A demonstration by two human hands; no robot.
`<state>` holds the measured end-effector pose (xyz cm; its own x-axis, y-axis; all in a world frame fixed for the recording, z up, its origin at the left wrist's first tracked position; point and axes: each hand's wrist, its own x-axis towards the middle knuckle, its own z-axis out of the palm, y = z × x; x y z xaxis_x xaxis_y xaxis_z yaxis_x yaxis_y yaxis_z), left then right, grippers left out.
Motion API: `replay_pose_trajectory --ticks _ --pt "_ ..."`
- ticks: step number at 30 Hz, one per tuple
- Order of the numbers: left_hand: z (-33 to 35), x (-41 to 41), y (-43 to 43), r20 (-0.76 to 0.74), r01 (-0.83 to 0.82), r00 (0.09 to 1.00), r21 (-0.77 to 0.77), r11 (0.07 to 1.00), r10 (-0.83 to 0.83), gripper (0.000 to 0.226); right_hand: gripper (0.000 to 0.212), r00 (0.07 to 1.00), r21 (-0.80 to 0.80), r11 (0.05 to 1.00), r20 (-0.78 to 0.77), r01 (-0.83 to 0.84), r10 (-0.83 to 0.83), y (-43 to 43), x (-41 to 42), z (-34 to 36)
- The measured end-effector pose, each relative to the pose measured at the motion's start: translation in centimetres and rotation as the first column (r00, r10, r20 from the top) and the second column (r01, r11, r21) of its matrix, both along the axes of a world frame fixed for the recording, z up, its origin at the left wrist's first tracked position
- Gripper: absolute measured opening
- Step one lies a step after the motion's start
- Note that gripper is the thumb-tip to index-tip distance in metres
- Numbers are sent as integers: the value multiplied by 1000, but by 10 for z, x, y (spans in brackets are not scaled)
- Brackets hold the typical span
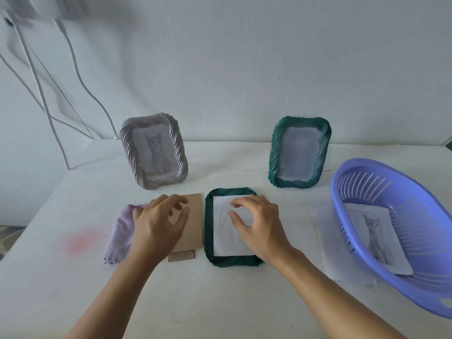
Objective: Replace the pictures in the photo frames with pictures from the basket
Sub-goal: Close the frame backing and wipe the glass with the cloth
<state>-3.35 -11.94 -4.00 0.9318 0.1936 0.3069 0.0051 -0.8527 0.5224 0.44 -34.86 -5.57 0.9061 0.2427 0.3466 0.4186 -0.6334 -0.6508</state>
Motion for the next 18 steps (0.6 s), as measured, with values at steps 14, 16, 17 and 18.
replay_pose_trajectory --ticks 14,16,17,18 --pt "0 -20 45 -349 -45 933 120 992 85 34 35 986 -536 829 -37 -157 163 81 -6 -6" --pt "2 -19 44 -372 -32 926 107 994 70 30 36 988 -532 834 -35 -144 149 83 -6 -7" --pt "3 -18 43 -377 -28 924 93 995 61 31 36 989 -526 839 -29 -135 142 83 -7 -8" --pt "3 -18 42 -380 -33 923 69 997 57 32 35 990 -522 843 -27 -129 135 84 -7 -8"
